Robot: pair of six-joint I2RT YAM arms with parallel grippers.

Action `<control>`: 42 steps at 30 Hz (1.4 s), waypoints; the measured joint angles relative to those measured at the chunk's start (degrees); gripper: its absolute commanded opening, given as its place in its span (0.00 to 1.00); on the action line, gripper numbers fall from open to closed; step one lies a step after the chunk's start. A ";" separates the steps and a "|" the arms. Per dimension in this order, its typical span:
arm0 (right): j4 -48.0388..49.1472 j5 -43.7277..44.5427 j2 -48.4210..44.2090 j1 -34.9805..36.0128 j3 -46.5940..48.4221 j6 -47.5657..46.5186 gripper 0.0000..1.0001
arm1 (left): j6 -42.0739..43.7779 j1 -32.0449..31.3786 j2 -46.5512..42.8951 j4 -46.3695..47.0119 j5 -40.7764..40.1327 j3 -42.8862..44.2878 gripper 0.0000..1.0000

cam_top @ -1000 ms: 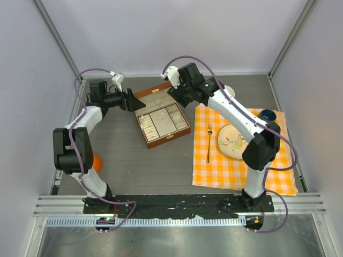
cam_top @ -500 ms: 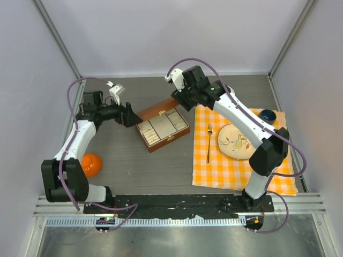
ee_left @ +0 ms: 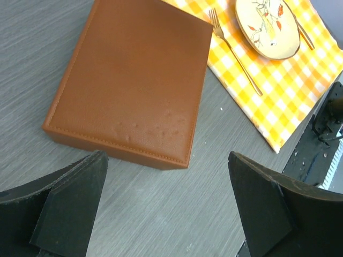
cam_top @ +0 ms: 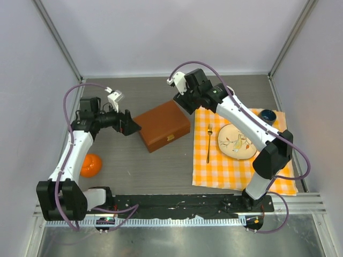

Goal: Organize the mixed jewelry
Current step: Close the jewelry box at the center of the board, then reset both arms

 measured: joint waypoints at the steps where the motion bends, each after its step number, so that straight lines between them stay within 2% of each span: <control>1: 0.00 -0.02 0.00 0.00 -0.15 0.07 0.66 | -0.52 -0.63 0.00 0.63 -0.37 -0.02 1.00; 3: 0.07 -0.31 0.00 -0.02 -0.39 0.22 0.66 | -1.25 -2.67 0.35 2.10 -2.54 -0.07 1.00; 8: 0.98 -2.10 0.13 -0.11 -1.97 1.38 0.66 | -1.81 -12.87 3.56 7.43 -10.56 -0.90 1.00; 13: 3.78 -2.32 2.29 -0.11 -4.79 1.62 0.65 | -1.20 -21.59 9.94 14.05 -22.95 -3.48 1.00; 20: 8.39 -3.54 8.17 -0.70 -11.06 2.01 0.62 | 1.81 -28.89 13.81 22.77 -37.99 -6.14 1.00; 26: 13.46 -4.92 6.69 -0.90 -15.34 3.17 0.61 | 3.69 -32.70 12.92 26.97 -44.44 -8.07 1.00; 33: 16.09 -5.14 5.09 -1.31 -17.77 4.31 0.63 | 4.46 -34.14 12.11 27.12 -48.35 -8.17 1.00; 38: 14.25 -6.38 4.07 -2.43 -17.75 4.92 0.65 | 4.50 -34.01 8.81 22.40 -50.42 -8.17 1.00; 42: 11.54 -9.05 1.38 -3.87 -17.59 5.75 0.66 | 3.91 -31.41 4.68 16.61 -50.07 -6.86 1.00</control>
